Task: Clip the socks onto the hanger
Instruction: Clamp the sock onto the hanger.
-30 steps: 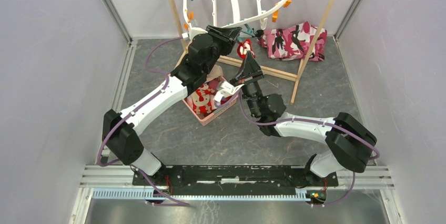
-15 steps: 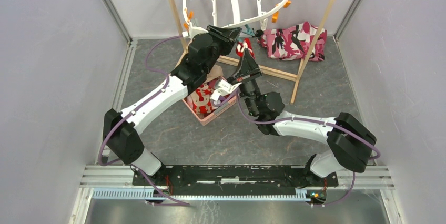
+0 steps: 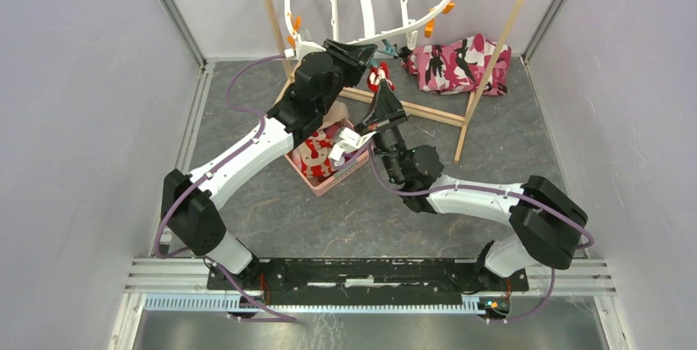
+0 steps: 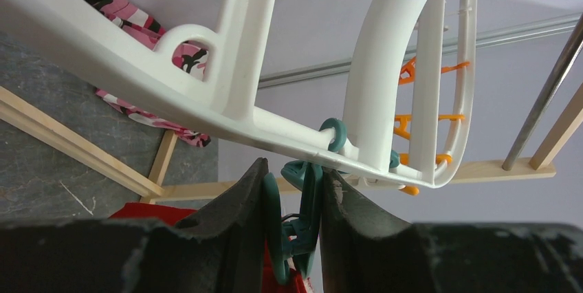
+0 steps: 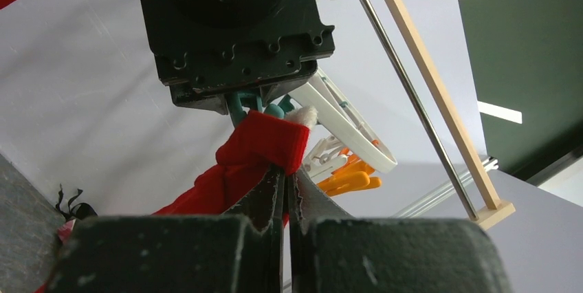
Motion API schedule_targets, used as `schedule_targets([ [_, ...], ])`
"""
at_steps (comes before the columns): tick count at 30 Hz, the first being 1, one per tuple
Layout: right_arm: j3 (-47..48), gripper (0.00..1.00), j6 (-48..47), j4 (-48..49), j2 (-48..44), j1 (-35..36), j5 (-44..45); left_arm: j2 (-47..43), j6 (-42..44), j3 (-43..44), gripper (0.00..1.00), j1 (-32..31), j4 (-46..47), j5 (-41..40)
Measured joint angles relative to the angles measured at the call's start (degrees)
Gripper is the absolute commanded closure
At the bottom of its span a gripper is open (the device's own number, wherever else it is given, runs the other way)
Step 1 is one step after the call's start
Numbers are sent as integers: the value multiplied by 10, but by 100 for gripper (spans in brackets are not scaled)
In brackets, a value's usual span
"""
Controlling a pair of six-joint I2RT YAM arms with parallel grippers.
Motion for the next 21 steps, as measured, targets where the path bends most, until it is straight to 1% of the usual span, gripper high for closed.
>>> schedule_targets([
  [8, 21, 100, -14, 2, 22, 0, 0, 0, 6, 0, 93, 0, -2, 0],
  [16, 28, 100, -23, 6, 23, 1, 3, 0, 15, -5, 94, 2, 0, 0],
  [19, 27, 100, -23, 6, 22, 1, 7, 0, 20, -6, 91, 2, 0, 0],
  [20, 25, 100, -23, 5, 21, 1, 8, 0, 21, -6, 89, 2, 0, 0],
  [21, 23, 100, -22, 3, 19, 1, 11, 0, 24, -6, 84, 2, 0, 0],
])
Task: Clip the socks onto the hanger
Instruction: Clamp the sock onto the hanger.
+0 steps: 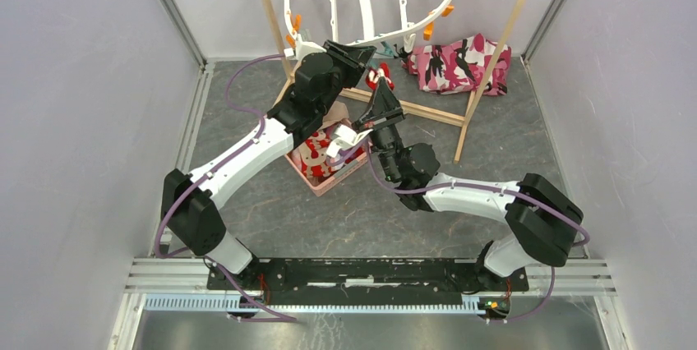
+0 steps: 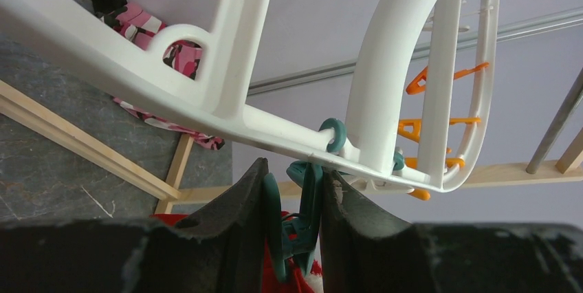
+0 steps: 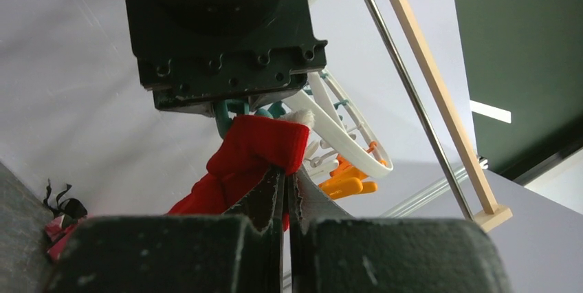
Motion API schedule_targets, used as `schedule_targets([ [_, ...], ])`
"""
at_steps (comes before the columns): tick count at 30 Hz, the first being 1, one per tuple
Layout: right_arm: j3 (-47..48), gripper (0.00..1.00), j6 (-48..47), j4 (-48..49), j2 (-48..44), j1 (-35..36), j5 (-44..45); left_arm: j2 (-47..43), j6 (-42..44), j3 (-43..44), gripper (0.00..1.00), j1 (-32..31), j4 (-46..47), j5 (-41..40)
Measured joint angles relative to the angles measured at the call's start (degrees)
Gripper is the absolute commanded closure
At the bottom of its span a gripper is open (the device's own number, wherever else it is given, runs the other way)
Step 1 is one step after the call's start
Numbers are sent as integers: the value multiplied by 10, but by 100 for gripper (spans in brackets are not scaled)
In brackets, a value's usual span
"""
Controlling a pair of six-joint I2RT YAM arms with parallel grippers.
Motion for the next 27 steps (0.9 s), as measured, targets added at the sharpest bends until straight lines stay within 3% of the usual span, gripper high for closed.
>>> schedule_targets([
  [12, -16, 100, 9, -15, -7, 2, 20, 0, 3, -3, 34, 1, -23, 4],
  [27, -16, 96, 45, -54, -6, 1, 33, 6, 11, -25, 10, -2, -69, 10],
])
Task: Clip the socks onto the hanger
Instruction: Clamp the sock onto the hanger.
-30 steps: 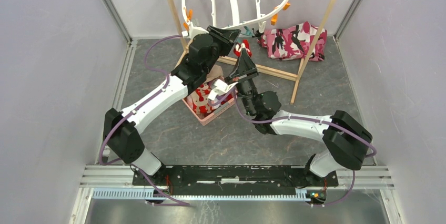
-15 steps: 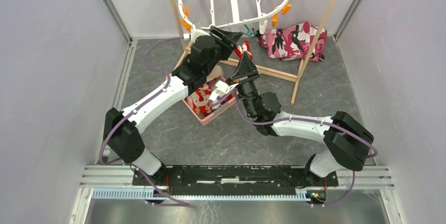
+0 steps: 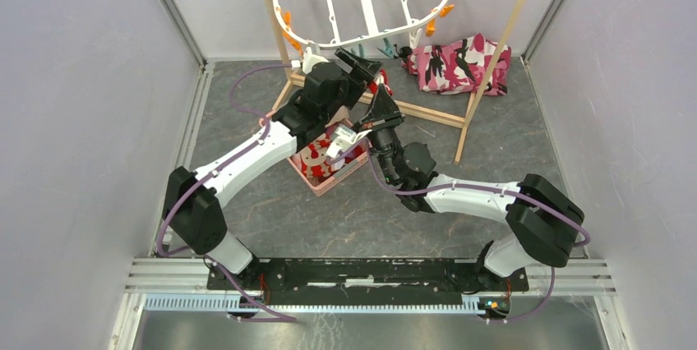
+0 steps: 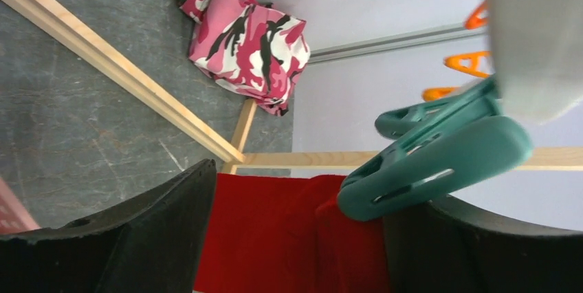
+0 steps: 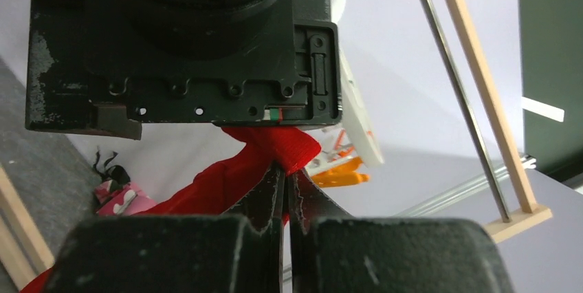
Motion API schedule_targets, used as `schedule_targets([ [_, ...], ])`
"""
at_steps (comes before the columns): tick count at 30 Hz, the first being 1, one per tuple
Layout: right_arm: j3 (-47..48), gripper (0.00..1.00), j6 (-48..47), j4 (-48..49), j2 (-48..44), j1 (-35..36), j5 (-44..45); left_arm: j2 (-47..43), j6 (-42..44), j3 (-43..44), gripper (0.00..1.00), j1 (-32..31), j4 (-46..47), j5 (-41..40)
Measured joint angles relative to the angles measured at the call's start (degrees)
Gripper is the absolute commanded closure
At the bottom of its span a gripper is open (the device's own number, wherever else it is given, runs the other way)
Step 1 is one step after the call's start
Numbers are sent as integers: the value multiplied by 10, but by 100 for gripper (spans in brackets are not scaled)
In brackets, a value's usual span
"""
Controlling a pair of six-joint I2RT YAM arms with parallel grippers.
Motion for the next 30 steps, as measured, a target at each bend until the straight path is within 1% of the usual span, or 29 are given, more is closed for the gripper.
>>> schedule_targets([
  [2, 0, 90, 13, -18, -1, 0, 2, -3, 12, -7, 9, 0, -2, 0],
  [3, 0, 72, 19, -28, -2, 0, 3, -5, 21, -12, 9, 0, -4, 0],
  [4, 0, 60, 26, -38, -3, 0, 4, -8, 29, -15, 9, 0, -5, 0],
  [5, 1, 53, 33, -49, -5, 0, 4, -12, 37, -18, 9, 0, -5, -1],
  [7, 5, 43, 47, -75, -9, 0, 3, -26, 59, -29, 9, 1, -8, -1],
  [9, 12, 35, 62, -104, -14, 1, 2, -45, 86, -43, 9, 2, -9, -2],
  [14, 27, 21, 103, -177, -30, 1, -4, -101, 161, -84, 8, 12, -3, 0],
  [18, 36, 5, 157, -256, -50, 1, -20, -145, 241, -115, 8, 27, 12, 21],
  [19, 40, 2, 170, -276, -55, 1, -25, -155, 259, -121, 8, 31, 16, 28],
  [24, 53, 2, 238, -366, -76, -1, -54, -205, 338, -162, 10, 62, 33, 88],
  [28, 75, 2, 311, -444, -79, -18, -89, -239, 384, -195, 18, 90, 44, 141],
  [30, 96, 2, 357, -491, -78, -40, -120, -252, 400, -210, 19, 101, 53, 166],
])
